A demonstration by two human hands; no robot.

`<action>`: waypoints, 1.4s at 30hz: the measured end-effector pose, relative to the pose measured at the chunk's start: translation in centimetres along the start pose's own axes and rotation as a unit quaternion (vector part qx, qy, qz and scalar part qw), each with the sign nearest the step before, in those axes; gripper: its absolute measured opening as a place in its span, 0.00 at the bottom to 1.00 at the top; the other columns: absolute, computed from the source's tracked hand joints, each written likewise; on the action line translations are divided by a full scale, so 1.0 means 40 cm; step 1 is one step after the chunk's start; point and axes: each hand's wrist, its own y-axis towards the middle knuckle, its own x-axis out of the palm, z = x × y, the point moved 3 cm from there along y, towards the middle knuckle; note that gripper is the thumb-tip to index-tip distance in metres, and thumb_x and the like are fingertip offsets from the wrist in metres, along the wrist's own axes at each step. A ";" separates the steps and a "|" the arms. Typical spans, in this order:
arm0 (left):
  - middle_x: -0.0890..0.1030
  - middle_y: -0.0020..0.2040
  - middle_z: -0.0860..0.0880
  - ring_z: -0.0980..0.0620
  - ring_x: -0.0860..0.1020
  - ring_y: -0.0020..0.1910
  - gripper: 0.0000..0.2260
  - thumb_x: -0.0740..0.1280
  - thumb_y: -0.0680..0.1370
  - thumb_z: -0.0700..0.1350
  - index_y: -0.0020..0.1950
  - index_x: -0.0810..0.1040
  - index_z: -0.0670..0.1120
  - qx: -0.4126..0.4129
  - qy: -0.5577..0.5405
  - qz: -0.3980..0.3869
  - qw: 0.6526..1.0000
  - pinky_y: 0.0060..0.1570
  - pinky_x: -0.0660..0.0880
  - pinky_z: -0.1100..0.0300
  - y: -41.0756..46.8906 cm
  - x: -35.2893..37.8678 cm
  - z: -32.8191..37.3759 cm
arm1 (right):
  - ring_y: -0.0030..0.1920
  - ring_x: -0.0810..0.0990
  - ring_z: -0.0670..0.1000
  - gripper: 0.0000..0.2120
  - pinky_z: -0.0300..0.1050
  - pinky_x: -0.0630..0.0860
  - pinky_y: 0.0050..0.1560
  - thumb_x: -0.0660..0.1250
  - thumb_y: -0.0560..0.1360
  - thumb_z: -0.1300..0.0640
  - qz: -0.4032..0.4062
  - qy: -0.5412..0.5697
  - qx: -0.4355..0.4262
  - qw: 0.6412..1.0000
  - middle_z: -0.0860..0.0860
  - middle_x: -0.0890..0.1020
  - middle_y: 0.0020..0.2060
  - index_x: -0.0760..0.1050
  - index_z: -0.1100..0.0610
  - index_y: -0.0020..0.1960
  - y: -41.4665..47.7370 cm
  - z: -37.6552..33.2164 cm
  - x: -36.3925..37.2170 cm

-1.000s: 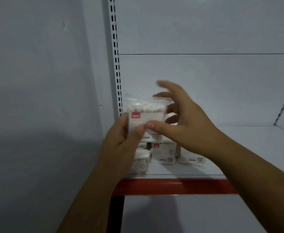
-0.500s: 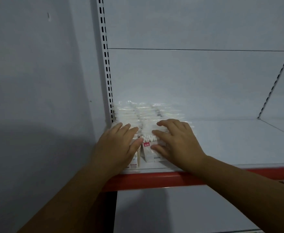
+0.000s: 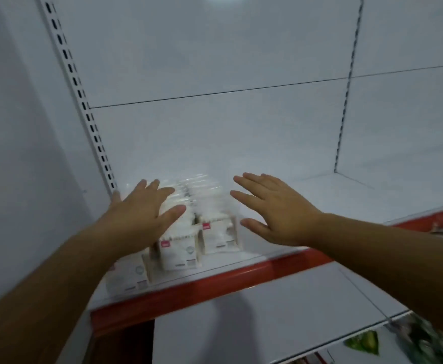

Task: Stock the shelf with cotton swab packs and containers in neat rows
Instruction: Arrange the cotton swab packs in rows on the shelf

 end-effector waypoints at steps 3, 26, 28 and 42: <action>0.57 0.78 0.54 0.53 0.51 0.78 0.32 0.44 0.76 0.67 0.76 0.58 0.55 0.077 -0.003 -0.042 0.996 0.75 0.46 0.47 0.144 -0.050 0.233 | 0.77 0.49 0.53 0.32 0.51 0.48 0.75 0.51 0.79 0.37 -0.182 -0.064 0.123 0.973 0.52 0.51 0.78 0.50 0.49 0.78 -0.103 0.239 -0.065; 0.44 0.80 0.49 0.49 0.41 0.78 0.32 0.46 0.79 0.67 0.79 0.43 0.55 0.392 -0.022 -0.050 0.918 0.75 0.45 0.44 0.765 0.081 2.065 | 0.76 0.52 0.55 0.33 0.56 0.58 0.73 0.58 0.77 0.38 -0.221 -0.159 0.498 0.823 0.50 0.49 0.78 0.50 0.45 0.77 -1.340 1.467 -0.357; 0.47 0.80 0.49 0.50 0.42 0.78 0.32 0.48 0.79 0.66 0.79 0.45 0.55 0.421 -0.045 -0.053 0.904 0.75 0.46 0.46 0.832 0.084 2.189 | 0.77 0.52 0.54 0.33 0.56 0.58 0.74 0.58 0.77 0.39 -0.212 -0.155 0.517 0.815 0.50 0.49 0.78 0.50 0.44 0.77 -1.372 1.581 -0.367; 0.56 0.79 0.52 0.52 0.56 0.76 0.27 0.51 0.81 0.61 0.78 0.53 0.53 0.490 -0.037 -0.076 0.867 0.71 0.54 0.59 1.152 0.233 2.929 | 0.72 0.64 0.52 0.28 0.49 0.61 0.70 0.60 0.78 0.43 -0.199 -0.159 0.565 0.785 0.49 0.65 0.73 0.56 0.44 0.75 -1.722 2.227 -0.413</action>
